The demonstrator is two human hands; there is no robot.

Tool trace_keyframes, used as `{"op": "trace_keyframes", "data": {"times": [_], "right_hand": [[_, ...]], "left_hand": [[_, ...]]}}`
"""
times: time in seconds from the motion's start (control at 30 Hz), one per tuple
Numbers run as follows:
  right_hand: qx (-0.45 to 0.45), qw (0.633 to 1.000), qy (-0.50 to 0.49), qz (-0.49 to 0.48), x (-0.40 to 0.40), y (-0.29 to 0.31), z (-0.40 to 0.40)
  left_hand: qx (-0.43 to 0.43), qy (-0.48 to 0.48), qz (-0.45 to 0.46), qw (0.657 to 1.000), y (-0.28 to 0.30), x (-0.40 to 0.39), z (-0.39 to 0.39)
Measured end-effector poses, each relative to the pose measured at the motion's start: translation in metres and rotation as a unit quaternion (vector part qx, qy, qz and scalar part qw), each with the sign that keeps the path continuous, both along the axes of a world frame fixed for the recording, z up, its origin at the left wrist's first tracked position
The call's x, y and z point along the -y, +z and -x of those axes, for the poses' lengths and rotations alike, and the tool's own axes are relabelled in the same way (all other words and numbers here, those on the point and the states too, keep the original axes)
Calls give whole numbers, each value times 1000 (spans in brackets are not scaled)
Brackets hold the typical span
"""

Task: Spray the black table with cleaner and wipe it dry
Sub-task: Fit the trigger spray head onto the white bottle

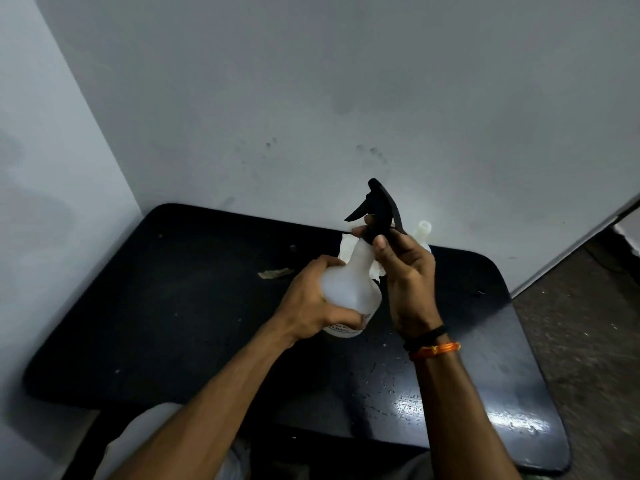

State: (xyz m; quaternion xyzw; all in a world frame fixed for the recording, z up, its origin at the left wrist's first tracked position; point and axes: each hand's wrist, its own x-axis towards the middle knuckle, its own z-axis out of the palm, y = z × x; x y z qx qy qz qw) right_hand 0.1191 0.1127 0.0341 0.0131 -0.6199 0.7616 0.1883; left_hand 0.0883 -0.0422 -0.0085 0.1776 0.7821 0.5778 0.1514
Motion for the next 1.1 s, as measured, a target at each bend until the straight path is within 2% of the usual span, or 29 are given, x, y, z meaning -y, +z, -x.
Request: {"op": "trace_keyframes", "data": {"times": [0.23, 0.37, 0.73, 1.1], "right_hand": [[9, 996, 58, 62, -5, 6, -3], [1, 996, 55, 66, -7, 6, -2], [6, 997, 21, 69, -10, 3, 0], [28, 999, 23, 33, -13, 4, -1]], "left_hand": [[72, -60, -68, 993, 15, 1, -6], [96, -85, -70, 989, 20, 0, -5], [88, -79, -68, 991, 26, -6, -3], [70, -78, -41, 994, 28, -6, -1]]}}
